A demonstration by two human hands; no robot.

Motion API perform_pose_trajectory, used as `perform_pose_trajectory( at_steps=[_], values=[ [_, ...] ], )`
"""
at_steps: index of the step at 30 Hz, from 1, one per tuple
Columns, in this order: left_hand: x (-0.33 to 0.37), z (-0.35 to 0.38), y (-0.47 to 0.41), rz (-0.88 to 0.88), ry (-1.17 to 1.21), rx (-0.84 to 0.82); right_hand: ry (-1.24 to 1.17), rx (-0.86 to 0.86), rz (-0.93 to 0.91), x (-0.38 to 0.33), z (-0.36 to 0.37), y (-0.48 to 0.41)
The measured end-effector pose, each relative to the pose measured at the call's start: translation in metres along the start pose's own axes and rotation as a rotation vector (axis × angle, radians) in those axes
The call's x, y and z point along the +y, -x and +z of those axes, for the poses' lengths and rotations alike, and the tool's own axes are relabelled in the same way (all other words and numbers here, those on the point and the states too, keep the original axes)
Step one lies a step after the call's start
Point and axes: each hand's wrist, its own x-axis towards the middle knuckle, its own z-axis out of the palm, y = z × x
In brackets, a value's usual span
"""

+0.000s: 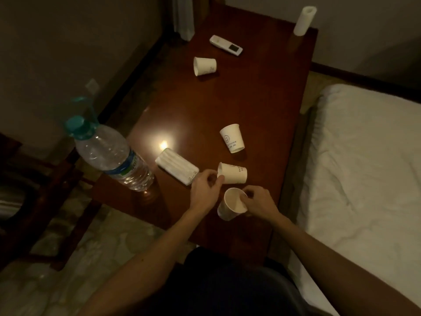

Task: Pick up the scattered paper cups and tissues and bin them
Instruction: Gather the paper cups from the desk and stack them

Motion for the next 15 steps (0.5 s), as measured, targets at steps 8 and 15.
perform_pose_trajectory(
  at_steps=[8,15],
  values=[
    [0.017,0.044,-0.038,-0.176,-0.18,-0.151,-0.033,0.115,0.095,0.033,-0.041,0.001],
    [0.034,0.022,-0.023,-0.075,-0.064,-0.012,-0.094,0.121,0.031,0.037,-0.052,-0.02]
  ],
)
